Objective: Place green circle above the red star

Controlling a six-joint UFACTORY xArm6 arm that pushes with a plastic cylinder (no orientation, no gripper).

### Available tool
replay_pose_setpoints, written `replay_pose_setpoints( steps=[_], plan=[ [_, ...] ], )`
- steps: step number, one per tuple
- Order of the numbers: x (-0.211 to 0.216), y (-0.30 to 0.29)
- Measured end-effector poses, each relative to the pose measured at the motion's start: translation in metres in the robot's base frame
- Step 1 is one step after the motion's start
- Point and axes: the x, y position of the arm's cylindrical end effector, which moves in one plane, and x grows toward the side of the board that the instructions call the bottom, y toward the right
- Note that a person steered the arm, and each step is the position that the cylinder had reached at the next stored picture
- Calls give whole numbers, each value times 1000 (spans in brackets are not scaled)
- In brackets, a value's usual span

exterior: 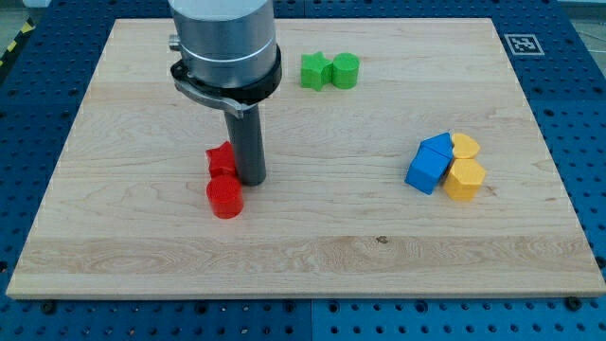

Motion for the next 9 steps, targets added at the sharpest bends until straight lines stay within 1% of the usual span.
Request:
replay_pose_setpoints(
  steps=[2,3,4,6,7,8,9],
  plan=[
    [-7,11],
    [-26,34],
    [-32,48],
    [-33,54],
    [-41,78],
    [-67,109],
    [-106,122]
  ],
)
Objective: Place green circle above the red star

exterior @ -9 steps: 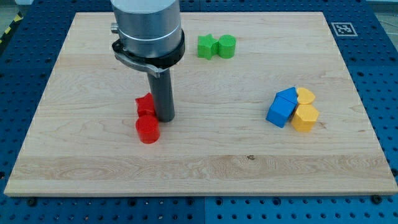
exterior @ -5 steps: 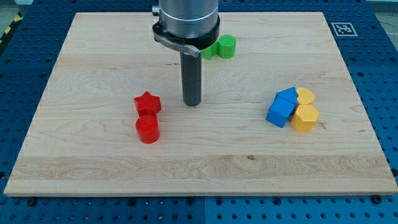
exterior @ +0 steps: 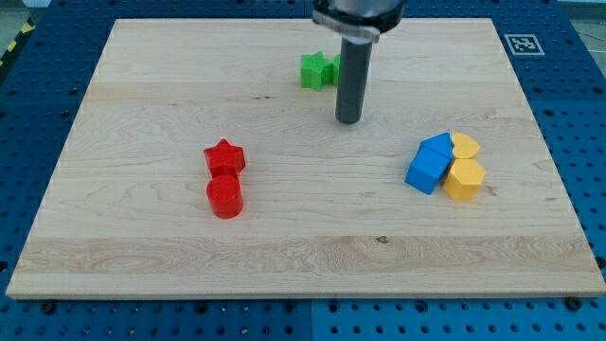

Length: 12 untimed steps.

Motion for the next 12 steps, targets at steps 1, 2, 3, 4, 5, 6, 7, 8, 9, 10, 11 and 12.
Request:
replay_pose_setpoints(
  steps=[1,2,3,4,5,6,7,8,9,10,11,12],
  plan=[
    [-36,0],
    [-63,0],
    [-95,8],
    [-108,37],
    [-116,61],
    [-147,33],
    [-157,15],
    [-127,-8],
    [-107,-46],
    [-124,-64],
    [-156,-64],
    [-162,-87]
  ],
)
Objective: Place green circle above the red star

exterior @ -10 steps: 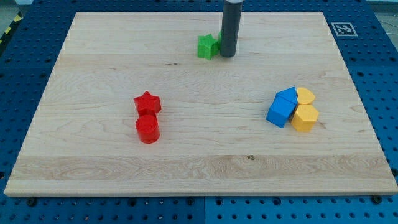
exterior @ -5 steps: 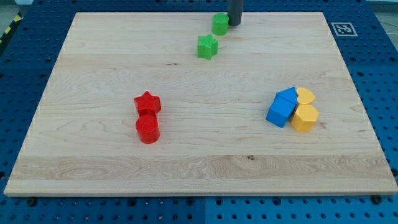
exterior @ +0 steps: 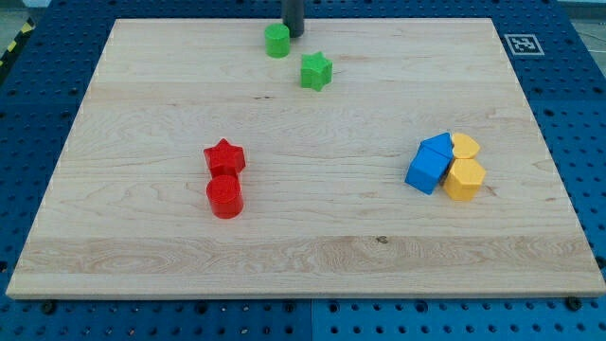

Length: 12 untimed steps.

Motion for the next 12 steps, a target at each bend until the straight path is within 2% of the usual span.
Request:
replay_pose_setpoints(
  steps=[2,5,6,7,8,11,12],
  plan=[
    [69,-18],
    [61,-46],
    [85,-42],
    [127,-42],
    [147,-43],
    [139,-89],
    [147,-77]
  ],
)
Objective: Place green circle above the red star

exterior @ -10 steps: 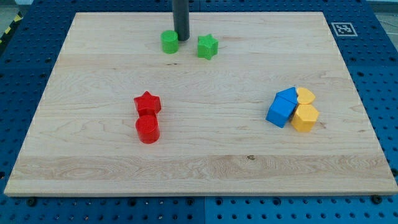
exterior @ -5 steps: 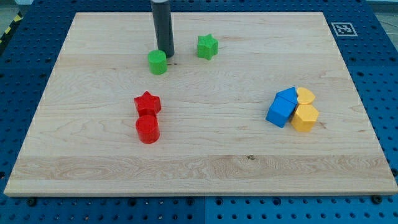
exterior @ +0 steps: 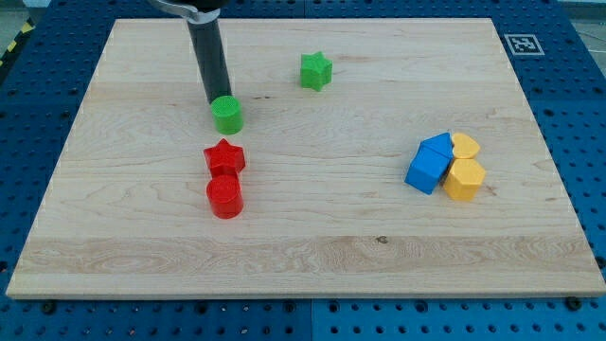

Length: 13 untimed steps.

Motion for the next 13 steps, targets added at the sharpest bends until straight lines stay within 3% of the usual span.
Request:
replay_pose_setpoints(
  steps=[3,6,13],
  plan=[
    [20,15],
    [21,-25],
    [29,14]
  ],
)
